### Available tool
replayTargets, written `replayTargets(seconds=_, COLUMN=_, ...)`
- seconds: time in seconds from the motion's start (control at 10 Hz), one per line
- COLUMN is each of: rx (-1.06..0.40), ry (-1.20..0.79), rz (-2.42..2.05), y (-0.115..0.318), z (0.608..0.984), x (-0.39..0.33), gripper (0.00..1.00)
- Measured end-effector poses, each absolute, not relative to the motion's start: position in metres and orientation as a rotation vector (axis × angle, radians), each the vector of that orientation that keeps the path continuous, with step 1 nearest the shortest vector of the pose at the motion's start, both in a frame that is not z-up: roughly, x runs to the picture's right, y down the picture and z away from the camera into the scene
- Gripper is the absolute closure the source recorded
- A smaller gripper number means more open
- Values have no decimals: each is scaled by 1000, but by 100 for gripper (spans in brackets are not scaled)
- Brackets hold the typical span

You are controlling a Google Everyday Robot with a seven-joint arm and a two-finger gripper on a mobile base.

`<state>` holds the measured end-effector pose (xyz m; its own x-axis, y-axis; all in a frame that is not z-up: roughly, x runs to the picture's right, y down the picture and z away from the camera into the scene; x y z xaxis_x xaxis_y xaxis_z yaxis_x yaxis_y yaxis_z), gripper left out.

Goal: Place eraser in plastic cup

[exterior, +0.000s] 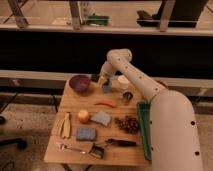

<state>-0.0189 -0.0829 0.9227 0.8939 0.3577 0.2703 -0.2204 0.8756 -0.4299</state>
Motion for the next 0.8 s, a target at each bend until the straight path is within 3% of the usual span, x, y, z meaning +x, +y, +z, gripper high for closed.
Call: replayTargets(seconds=0.8, rx=-445, ry=-278, rz=292, y=-67, z=945, x=0, gripper=100)
